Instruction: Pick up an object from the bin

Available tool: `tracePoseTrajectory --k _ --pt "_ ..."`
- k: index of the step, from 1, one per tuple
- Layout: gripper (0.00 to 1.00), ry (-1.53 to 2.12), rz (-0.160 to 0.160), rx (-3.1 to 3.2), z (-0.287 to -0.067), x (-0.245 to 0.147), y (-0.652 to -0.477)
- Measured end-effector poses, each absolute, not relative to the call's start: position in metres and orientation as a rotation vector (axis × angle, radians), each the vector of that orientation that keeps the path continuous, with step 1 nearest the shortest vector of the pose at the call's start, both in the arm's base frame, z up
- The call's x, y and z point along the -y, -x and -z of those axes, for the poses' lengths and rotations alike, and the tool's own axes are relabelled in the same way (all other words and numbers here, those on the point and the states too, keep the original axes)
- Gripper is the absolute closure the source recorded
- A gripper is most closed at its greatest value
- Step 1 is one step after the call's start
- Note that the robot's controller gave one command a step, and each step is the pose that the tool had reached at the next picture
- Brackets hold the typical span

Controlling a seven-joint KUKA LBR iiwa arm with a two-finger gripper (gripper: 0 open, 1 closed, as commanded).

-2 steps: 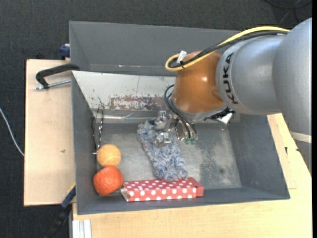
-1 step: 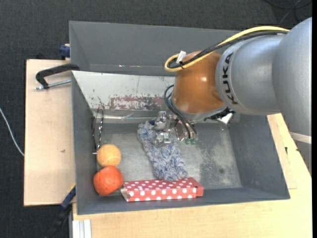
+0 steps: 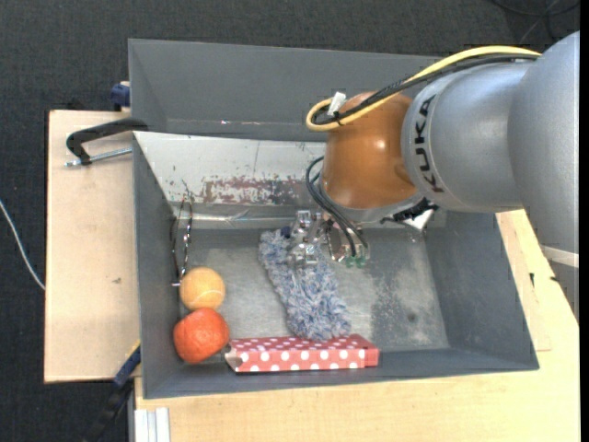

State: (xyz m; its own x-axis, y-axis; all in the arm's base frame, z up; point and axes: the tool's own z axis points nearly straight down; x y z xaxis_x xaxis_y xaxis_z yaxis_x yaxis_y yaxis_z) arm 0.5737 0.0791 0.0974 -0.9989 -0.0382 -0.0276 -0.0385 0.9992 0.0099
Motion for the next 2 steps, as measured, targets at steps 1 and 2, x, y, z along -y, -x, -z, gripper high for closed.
tracePoseTrajectory --k 1,2 --pt "1.00 0.058 -0.007 -3.132 -0.112 -0.077 -0.570" --pt "1.00 0.058 -0.004 -3.134 -0.130 -0.077 -0.571"
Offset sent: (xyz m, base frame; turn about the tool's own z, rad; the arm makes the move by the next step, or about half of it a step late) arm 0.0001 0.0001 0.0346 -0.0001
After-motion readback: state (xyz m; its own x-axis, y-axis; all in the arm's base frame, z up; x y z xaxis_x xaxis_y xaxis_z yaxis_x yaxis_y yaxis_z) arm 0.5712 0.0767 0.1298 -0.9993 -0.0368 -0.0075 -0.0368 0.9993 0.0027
